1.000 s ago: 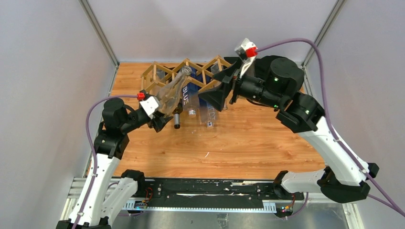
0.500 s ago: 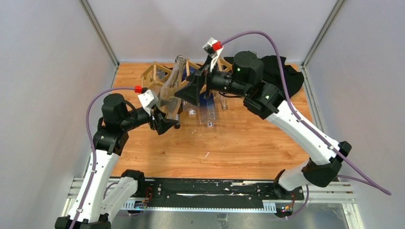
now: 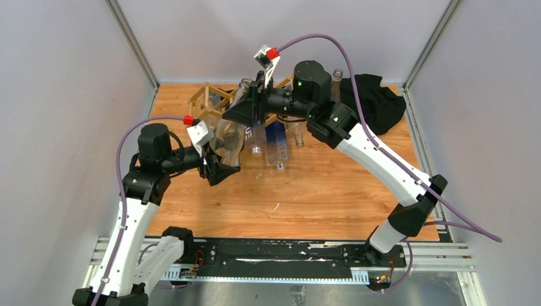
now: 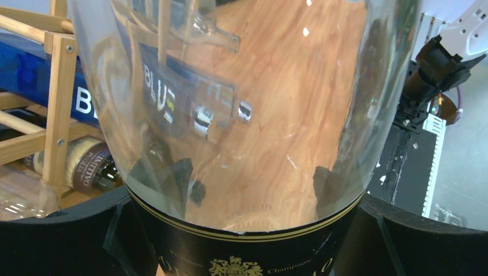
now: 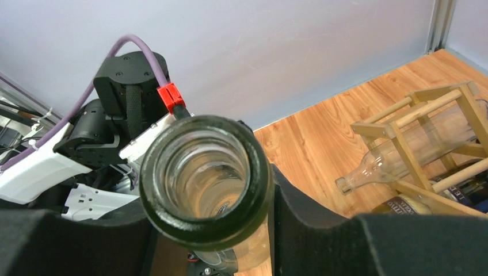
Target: Take the wine bottle off the wine rack
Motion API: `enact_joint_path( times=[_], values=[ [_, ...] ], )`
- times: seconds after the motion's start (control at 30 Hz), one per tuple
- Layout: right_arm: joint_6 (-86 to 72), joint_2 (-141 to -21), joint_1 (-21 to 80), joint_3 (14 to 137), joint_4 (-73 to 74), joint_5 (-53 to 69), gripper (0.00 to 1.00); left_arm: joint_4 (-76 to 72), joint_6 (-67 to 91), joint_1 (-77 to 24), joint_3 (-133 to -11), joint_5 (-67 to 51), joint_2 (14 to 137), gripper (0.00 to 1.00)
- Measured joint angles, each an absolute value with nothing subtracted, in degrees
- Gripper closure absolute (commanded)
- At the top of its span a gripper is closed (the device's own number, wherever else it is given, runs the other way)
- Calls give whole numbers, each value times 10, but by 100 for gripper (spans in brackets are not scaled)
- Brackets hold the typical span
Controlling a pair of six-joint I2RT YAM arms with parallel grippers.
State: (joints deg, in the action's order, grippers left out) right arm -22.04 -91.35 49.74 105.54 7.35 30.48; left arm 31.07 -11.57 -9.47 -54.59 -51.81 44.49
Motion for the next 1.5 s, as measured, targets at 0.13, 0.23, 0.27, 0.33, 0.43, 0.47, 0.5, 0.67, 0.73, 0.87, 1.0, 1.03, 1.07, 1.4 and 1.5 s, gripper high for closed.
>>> enact_joint_path(
  times=[0.13,0.23,0.27,0.33,0.43,0.47,0.5,0.67,0.73,0.87,1.0,1.03,1.07,1.4,1.5],
  values=[
    [-220,-911,490,1056,114,305,100,340,-153,-96,-592,-514,458,0],
    [-220,-906,463,1044,157,307,100,367,-185,-96,-654,-509,483,0],
    [-220,-901,455,1037,164,306,100,372,-192,-96,-666,-507,488,0],
    [-216,-876,424,998,184,303,100,396,-212,-96,-704,-499,508,0],
    [-209,-825,384,945,216,295,100,423,-233,-96,-736,-483,533,0],
    [-207,-808,374,933,225,291,100,430,-237,-96,-741,-477,540,0],
    [-203,-787,364,921,236,285,100,437,-241,-96,-745,-468,548,0],
    [-182,-694,340,896,281,257,100,463,-255,-91,-750,-435,572,0],
    [-174,-673,337,896,293,245,100,468,-256,-86,-754,-428,578,0],
    [-152,-651,325,896,335,204,100,469,-261,-73,-762,-413,589,0],
    [-129,-651,301,887,376,147,100,469,-266,-57,-765,-397,600,0],
    [-125,-650,297,884,381,138,100,469,-267,-55,-765,-393,602,0],
    [-121,-650,290,880,387,124,100,470,-269,-51,-765,-389,605,0],
    [-87,-655,252,838,389,-39,100,472,-288,-48,-765,-370,608,0],
    [-75,-666,243,812,359,-81,100,473,-290,-48,-765,-368,608,0]
  ],
)
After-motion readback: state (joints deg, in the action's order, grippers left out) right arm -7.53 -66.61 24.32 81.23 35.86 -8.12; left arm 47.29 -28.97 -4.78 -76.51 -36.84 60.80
